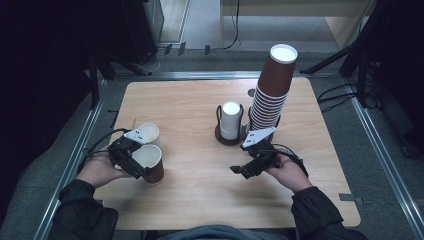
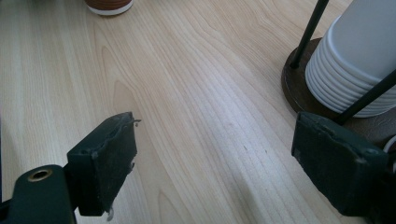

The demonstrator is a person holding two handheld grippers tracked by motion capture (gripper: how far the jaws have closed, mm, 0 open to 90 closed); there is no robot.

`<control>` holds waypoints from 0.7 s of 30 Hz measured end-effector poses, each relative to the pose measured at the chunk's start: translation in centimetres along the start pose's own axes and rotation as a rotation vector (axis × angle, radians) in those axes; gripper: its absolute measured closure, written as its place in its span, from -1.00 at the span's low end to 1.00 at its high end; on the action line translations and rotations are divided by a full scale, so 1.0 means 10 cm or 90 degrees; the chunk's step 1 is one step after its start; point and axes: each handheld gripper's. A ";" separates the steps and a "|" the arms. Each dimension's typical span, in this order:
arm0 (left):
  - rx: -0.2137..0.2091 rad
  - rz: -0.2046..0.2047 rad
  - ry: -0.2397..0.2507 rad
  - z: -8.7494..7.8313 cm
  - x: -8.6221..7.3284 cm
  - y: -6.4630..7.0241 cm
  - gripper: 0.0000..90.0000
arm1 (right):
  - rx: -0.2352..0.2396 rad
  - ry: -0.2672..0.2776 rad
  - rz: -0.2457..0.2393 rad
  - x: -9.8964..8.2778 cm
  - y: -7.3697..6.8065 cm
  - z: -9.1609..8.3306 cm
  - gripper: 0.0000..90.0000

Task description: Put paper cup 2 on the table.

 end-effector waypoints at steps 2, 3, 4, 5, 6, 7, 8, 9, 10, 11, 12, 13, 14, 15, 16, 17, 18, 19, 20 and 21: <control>-0.004 -0.002 0.006 -0.02 -0.01 0.00 -1.00 | 0.001 0.001 0.000 0.00 0.00 0.00 -0.68; -0.004 -0.002 0.008 -0.03 -0.01 -0.01 -1.00 | 0.000 0.000 0.000 0.00 0.00 0.00 -0.68; -0.005 -0.003 0.008 -0.03 -0.02 0.00 -1.00 | -0.001 -0.001 0.001 0.00 0.00 0.00 -0.68; -0.008 -0.001 0.010 -0.04 -0.02 0.00 -1.00 | 0.000 0.000 0.000 0.00 0.00 0.00 -0.68; -0.010 0.001 0.015 -0.05 -0.02 0.00 -1.00 | 0.000 0.000 0.000 0.00 0.00 0.00 -0.68; -0.011 0.000 0.018 -0.06 -0.02 0.00 -1.00 | 0.000 0.000 0.000 0.00 0.00 0.00 -0.68; -0.013 -0.001 0.021 -0.06 -0.03 0.00 -1.00 | 0.001 0.000 0.000 0.00 0.00 0.00 -0.68; -0.011 0.001 0.023 -0.07 -0.02 0.00 -1.00 | 0.000 -0.001 0.000 0.00 0.00 0.00 -0.67; -0.015 0.002 0.025 -0.08 -0.02 0.00 -1.00 | 0.000 -0.001 0.000 0.00 0.00 0.00 -0.67; -0.012 0.003 0.026 -0.09 -0.02 0.00 -1.00 | -0.001 -0.001 -0.001 0.00 0.00 0.00 -0.67; -0.011 0.003 0.029 -0.10 -0.02 0.01 -1.00 | -0.001 -0.001 -0.001 0.00 0.00 0.00 -0.67; -0.017 0.003 0.032 -0.12 -0.02 0.01 -1.00 | 0.000 -0.001 -0.002 0.00 0.00 0.00 -0.67; -0.018 0.004 0.036 -0.13 -0.02 0.01 -1.00 | 0.000 -0.001 -0.002 0.00 0.00 0.00 -0.67; -0.016 0.003 0.040 -0.14 -0.02 0.01 -1.00 | -0.001 0.000 -0.003 0.00 0.00 0.00 -0.67; -0.019 0.003 0.044 -0.15 -0.02 0.01 -1.00 | 0.000 -0.001 -0.003 0.00 0.00 0.00 -0.67; -0.018 0.005 0.051 -0.17 -0.02 0.02 -1.00 | -0.001 -0.001 -0.002 0.00 0.00 0.00 -0.67; -0.028 0.001 0.062 -0.20 -0.01 0.02 -1.00 | -0.001 -0.001 -0.001 0.00 0.00 0.00 -0.67; -0.029 -0.001 0.069 -0.21 -0.01 0.02 -1.00 | 0.000 0.000 -0.001 0.00 0.00 -0.01 -0.67; -0.026 -0.004 0.076 -0.23 0.00 0.02 -1.00 | 0.000 0.000 -0.001 0.00 0.00 -0.01 -0.67; -0.028 -0.006 0.080 -0.25 0.02 0.03 -1.00 | -0.001 0.000 0.000 0.00 0.00 -0.01 -0.67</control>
Point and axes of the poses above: each handheld gripper's, and its own axes: z roughly forward along the jaws, x roughly out of its top, y roughly to its right, and after that the axes turned 12 degrees about -y, right-handed
